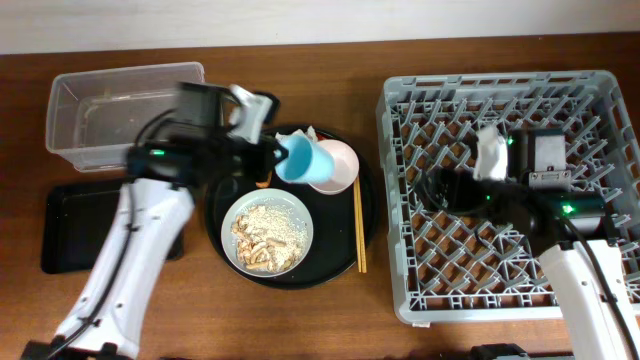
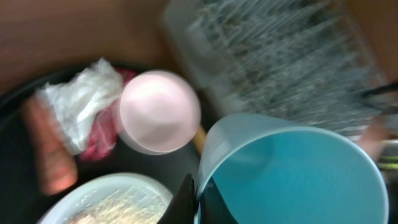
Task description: Sort waste into correct bins and load items into the dishwasher rack
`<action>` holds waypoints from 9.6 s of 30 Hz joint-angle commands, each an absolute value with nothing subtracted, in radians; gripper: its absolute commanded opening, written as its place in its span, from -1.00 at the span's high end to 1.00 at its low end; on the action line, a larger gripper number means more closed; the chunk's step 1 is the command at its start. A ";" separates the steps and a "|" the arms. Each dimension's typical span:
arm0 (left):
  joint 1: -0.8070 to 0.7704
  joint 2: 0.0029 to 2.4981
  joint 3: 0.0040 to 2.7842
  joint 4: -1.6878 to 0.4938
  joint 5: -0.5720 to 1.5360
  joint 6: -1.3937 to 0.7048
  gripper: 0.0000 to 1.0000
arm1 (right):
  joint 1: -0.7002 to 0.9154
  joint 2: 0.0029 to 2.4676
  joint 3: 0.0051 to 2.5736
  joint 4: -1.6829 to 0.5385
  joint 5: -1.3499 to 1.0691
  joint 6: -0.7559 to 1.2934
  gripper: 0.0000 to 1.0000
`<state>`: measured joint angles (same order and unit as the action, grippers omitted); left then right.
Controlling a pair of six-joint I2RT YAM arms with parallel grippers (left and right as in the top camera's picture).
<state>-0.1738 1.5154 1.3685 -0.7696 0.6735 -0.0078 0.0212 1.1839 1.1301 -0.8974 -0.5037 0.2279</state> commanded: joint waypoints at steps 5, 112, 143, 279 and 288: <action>-0.087 1.536 1.374 -0.767 1.483 0.001 0.99 | 0.179 1.185 1.145 -0.529 -1.144 0.052 -0.89; -0.040 1.039 1.407 -1.086 -0.016 -0.325 -0.98 | 0.150 1.858 1.358 -0.862 1.229 0.351 0.92; -0.040 1.039 1.407 -1.094 -0.016 -0.325 -0.98 | 0.630 1.951 1.423 -0.937 0.063 0.612 0.28; -0.056 1.065 1.401 -1.001 0.135 -0.414 -0.99 | 0.012 0.006 0.006 -0.063 0.194 0.109 -0.97; -0.304 1.745 1.390 -0.837 0.030 -0.259 -0.44 | 0.012 0.006 0.006 -0.063 0.194 0.109 -0.97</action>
<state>-0.2722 1.6558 1.3918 -0.8814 0.1139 -0.3088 0.0200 0.0128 0.0105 -0.0544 0.1947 0.1051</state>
